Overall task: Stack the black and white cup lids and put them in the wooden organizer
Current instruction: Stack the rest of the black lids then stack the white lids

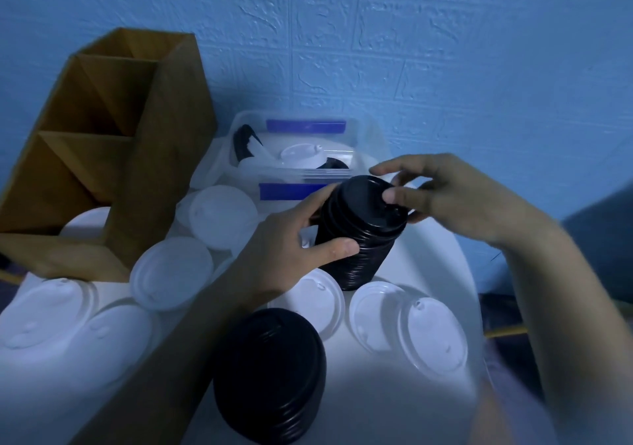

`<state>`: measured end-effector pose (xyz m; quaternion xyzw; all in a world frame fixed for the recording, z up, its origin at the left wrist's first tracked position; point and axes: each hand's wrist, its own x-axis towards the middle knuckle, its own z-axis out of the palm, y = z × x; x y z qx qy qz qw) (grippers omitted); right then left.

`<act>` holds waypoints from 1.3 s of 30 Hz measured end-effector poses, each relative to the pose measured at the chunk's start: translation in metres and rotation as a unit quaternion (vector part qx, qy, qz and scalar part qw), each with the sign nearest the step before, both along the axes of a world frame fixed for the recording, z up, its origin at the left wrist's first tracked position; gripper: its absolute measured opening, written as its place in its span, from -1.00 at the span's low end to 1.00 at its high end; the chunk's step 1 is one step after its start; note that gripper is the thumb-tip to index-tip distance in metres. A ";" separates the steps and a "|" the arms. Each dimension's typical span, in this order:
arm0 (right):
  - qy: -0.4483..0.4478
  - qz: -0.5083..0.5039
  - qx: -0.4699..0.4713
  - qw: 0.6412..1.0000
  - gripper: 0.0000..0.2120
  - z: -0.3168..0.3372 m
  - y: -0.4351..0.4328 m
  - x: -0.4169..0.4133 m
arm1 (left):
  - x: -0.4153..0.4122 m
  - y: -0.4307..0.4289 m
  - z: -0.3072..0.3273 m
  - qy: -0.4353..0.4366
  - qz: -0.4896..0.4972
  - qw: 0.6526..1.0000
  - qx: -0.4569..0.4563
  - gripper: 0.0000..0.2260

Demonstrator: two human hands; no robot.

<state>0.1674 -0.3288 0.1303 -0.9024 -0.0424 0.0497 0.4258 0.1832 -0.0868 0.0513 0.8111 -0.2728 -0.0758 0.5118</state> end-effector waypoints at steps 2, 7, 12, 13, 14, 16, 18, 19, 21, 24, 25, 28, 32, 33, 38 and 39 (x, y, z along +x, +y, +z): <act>-0.049 -0.010 -0.017 0.999 -0.71 -0.010 0.006 -0.008 | 0.000 0.000 0.000 0.000 0.002 1.000 -0.006 -0.35; -0.093 0.020 -0.049 0.994 -0.68 -0.018 0.020 -0.025 | 0.001 0.000 0.000 0.003 0.003 1.000 -0.016 -0.37; -0.043 0.068 -0.014 0.997 -0.55 -0.008 0.019 -0.031 | 0.001 0.000 -0.001 0.005 0.001 1.000 -0.018 -0.36; -0.042 0.069 -0.029 0.996 -0.56 -0.009 0.020 -0.031 | 0.001 0.000 -0.001 0.007 0.000 1.000 -0.018 -0.36; -0.041 0.066 -0.045 0.996 -0.53 -0.010 0.020 -0.030 | 0.002 0.001 -0.001 0.007 -0.003 1.000 -0.017 -0.35; -0.042 0.063 -0.071 0.995 -0.46 -0.012 0.020 -0.029 | 0.002 0.001 -0.001 0.007 -0.008 1.000 -0.011 -0.33; -0.041 0.071 -0.083 0.993 -0.46 -0.013 0.021 -0.028 | 0.003 0.002 -0.002 0.008 -0.009 1.000 -0.010 -0.33; -0.039 0.072 -0.087 0.993 -0.44 -0.012 0.020 -0.028 | 0.003 0.002 -0.002 0.009 -0.010 1.000 -0.009 -0.33; -0.038 0.076 -0.097 0.992 -0.39 -0.012 0.020 -0.027 | 0.004 0.001 -0.002 0.009 -0.006 1.000 -0.008 -0.34; -0.039 0.084 -0.110 0.990 -0.37 -0.012 0.019 -0.027 | 0.004 0.001 -0.001 0.009 -0.005 1.000 -0.012 -0.36; -0.041 0.088 -0.114 0.989 -0.38 -0.012 0.019 -0.026 | 0.005 0.001 -0.001 0.009 -0.007 1.000 -0.014 -0.37; -0.040 0.100 -0.117 0.987 -0.44 -0.010 0.018 -0.025 | 0.006 0.000 -0.001 0.014 -0.009 1.000 -0.021 -0.38; -0.043 0.091 -0.112 0.989 -0.43 -0.011 0.019 -0.026 | 0.006 0.001 -0.004 0.017 -0.006 1.000 -0.026 -0.39; -0.048 0.084 -0.119 0.988 -0.41 -0.012 0.020 -0.026 | 0.006 0.000 -0.004 0.016 -0.004 1.000 -0.026 -0.38; -0.067 0.057 -0.160 0.983 -0.42 -0.012 0.026 -0.031 | 0.001 0.000 -0.004 -0.005 0.008 1.000 -0.016 -0.36; -0.067 0.053 -0.160 0.983 -0.43 -0.012 0.027 -0.032 | 0.000 0.000 -0.003 -0.008 0.008 1.000 -0.017 -0.37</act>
